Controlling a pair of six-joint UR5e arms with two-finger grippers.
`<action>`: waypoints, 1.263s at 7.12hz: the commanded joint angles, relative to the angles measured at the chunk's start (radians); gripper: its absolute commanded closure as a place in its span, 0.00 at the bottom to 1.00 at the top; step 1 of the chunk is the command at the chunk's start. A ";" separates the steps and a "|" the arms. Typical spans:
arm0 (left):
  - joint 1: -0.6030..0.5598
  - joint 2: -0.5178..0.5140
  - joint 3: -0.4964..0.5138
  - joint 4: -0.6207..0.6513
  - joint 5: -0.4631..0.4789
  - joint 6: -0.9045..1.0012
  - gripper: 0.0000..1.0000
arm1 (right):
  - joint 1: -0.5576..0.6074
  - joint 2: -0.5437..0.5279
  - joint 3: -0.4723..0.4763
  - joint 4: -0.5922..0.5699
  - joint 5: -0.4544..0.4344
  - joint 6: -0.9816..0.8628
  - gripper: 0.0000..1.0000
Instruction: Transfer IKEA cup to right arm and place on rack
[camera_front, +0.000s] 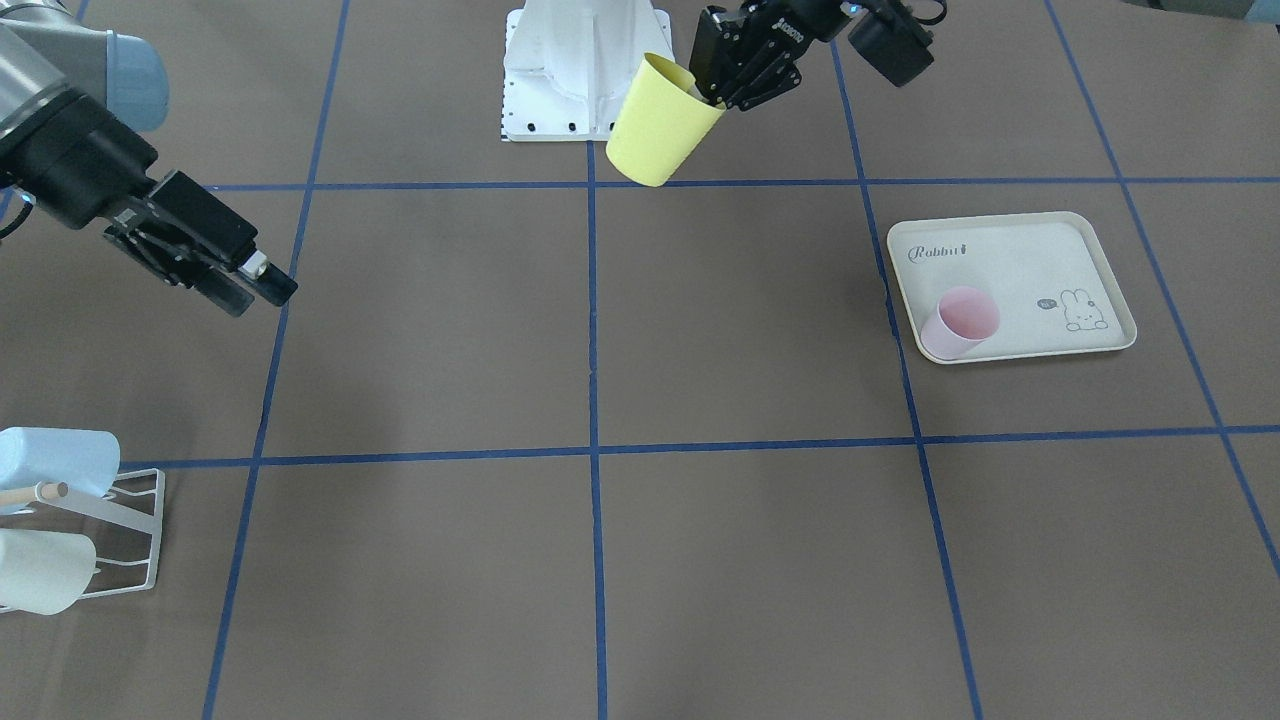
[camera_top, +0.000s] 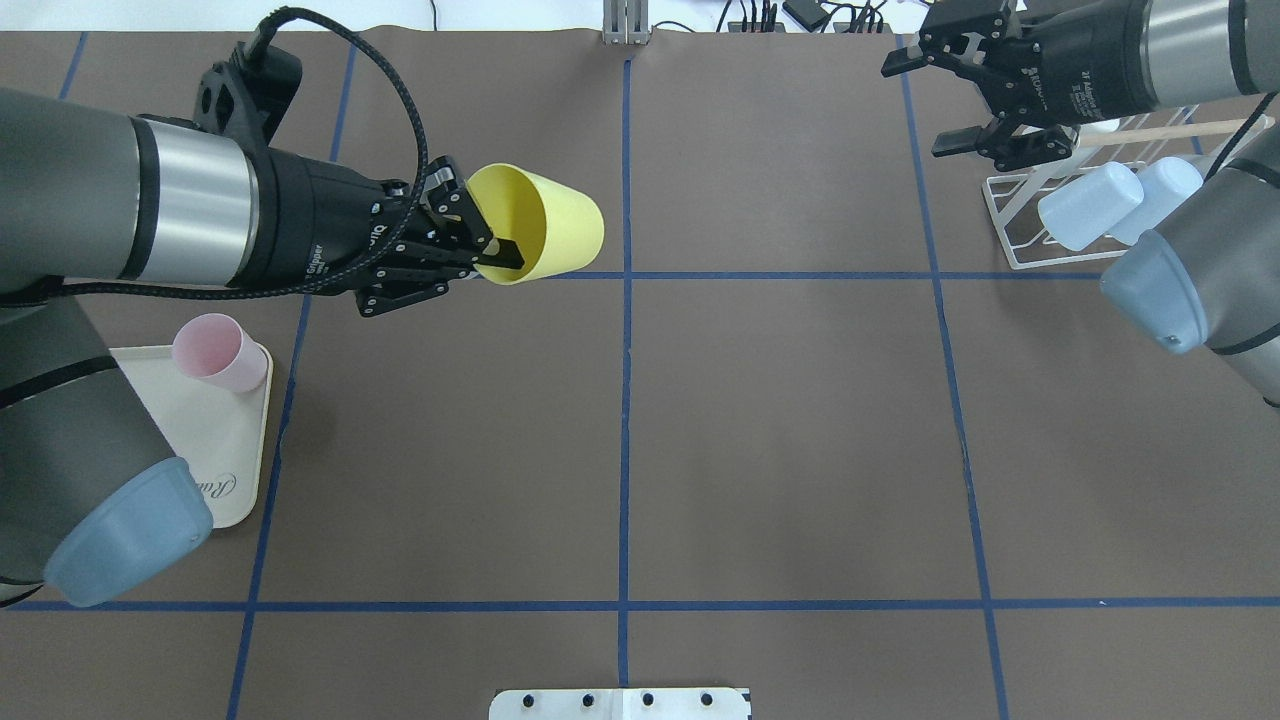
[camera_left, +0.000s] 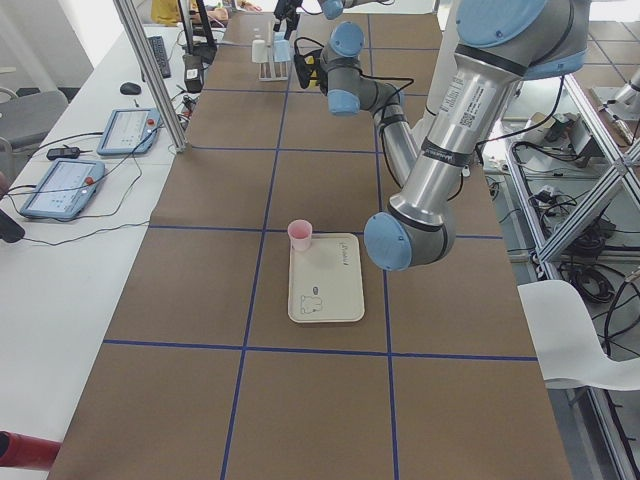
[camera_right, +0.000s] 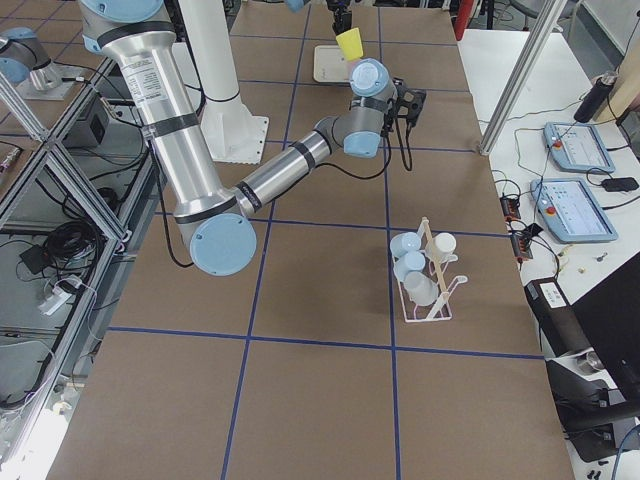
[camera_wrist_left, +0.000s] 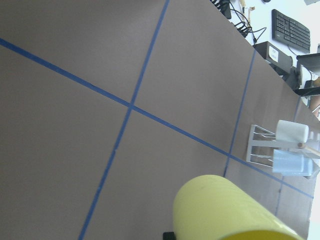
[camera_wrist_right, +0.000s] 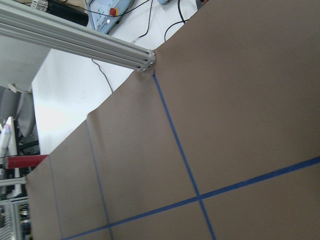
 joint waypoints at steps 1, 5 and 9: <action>0.011 -0.013 0.138 -0.446 0.128 -0.337 1.00 | -0.038 0.024 0.000 0.199 -0.017 0.222 0.00; 0.093 -0.054 0.416 -1.098 0.345 -0.574 1.00 | -0.124 0.116 0.119 0.211 -0.067 0.415 0.00; 0.118 -0.114 0.526 -1.324 0.344 -0.773 1.00 | -0.228 0.186 0.109 0.294 -0.208 0.549 0.01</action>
